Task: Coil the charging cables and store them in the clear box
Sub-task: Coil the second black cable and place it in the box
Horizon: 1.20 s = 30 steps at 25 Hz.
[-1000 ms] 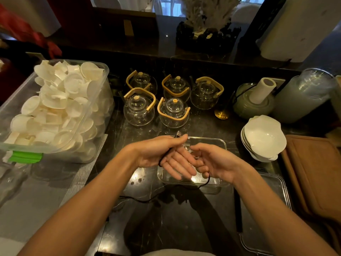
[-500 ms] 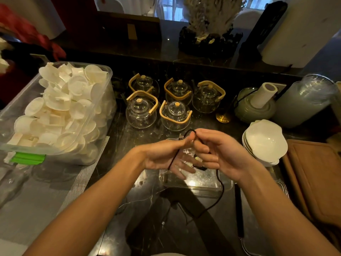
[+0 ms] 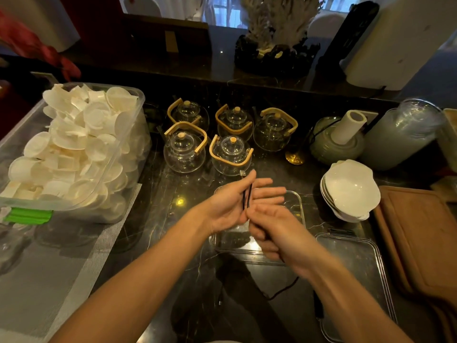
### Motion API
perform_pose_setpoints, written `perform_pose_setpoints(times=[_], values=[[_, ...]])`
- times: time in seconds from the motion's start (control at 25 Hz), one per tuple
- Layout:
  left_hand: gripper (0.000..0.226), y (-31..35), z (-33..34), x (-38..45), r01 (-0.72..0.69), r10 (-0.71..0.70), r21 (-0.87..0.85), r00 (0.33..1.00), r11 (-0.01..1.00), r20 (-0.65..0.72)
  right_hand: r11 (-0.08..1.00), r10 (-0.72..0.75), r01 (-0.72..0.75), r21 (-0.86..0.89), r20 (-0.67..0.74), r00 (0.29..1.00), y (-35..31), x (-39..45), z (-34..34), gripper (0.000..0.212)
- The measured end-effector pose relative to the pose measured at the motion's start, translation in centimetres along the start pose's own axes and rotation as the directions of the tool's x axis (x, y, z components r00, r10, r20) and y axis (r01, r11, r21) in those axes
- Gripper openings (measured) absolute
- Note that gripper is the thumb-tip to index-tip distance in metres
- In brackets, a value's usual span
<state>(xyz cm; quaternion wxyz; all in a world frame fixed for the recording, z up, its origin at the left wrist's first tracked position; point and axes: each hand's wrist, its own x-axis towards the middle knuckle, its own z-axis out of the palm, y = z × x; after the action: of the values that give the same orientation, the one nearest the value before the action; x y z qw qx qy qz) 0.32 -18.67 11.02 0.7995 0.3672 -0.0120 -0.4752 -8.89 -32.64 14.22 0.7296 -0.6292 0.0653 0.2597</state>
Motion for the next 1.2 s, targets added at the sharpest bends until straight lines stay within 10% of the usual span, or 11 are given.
perform_pose_setpoints(times=[0.2, 0.36, 0.48, 0.68, 0.96, 1.2], values=[[0.047, 2.2, 1.5, -0.5, -0.208, 0.206, -0.046, 0.978, 0.977, -0.043, 0.993, 0.085, -0.09, -0.079, -0.074, 0.994, 6.0, -0.4, -1.0, 0.054], [0.05, 3.1, 1.5, -1.7, -0.126, 0.133, -0.111, 0.99, 0.986, 0.055, 0.746, 0.15, -0.177, 0.642, 0.097, 0.984, 7.8, 0.0, -5.1, 0.05], [0.056, 2.3, 1.6, -2.2, 0.006, 0.003, -0.058, 0.99, 0.998, 0.14, 0.633, 0.12, -0.12, 0.765, 0.056, 0.991, 5.5, 1.3, -7.5, 0.039], [0.064, -0.3, 2.0, -2.0, 0.23, -0.254, 0.234, 0.964, 0.945, 0.079, 0.877, 0.192, -0.141, 0.46, -0.065, 0.979, -1.5, 3.2, -8.2, 0.029], [0.062, -1.3, 2.2, -0.5, 0.15, -0.111, 0.161, 0.967, 0.975, -0.23, 0.949, -0.043, -0.012, -0.316, -0.164, 0.985, -3.7, 0.7, -2.5, 0.034], [0.052, 0.1, 2.5, -0.1, -0.08, 0.063, -0.068, 0.973, 0.994, -0.22, 0.976, -0.02, -0.011, -0.218, -0.136, 0.99, 1.7, -1.3, 0.0, 0.046]])
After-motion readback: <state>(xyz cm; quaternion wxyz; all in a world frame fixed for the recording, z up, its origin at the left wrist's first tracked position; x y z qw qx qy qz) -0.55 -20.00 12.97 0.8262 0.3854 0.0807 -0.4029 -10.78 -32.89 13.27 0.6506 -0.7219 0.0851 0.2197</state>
